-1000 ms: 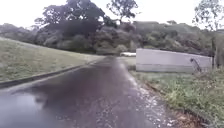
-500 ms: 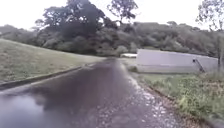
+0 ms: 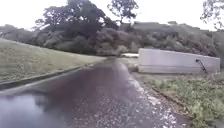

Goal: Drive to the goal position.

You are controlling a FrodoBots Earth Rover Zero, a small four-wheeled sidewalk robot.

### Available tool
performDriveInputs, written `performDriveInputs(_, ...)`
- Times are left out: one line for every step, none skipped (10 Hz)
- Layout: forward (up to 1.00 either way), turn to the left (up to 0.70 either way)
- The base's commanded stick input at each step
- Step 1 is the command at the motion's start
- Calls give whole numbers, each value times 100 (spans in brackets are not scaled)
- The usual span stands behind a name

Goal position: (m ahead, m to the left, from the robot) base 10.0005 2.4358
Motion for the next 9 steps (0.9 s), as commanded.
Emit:
performDriveInputs(45,0)
performDriveInputs(45,0)
performDriveInputs(45,0)
performDriveInputs(45,0)
performDriveInputs(45,0)
performDriveInputs(45,0)
performDriveInputs(45,0)
performDriveInputs(45,0)
performDriveInputs(45,0)
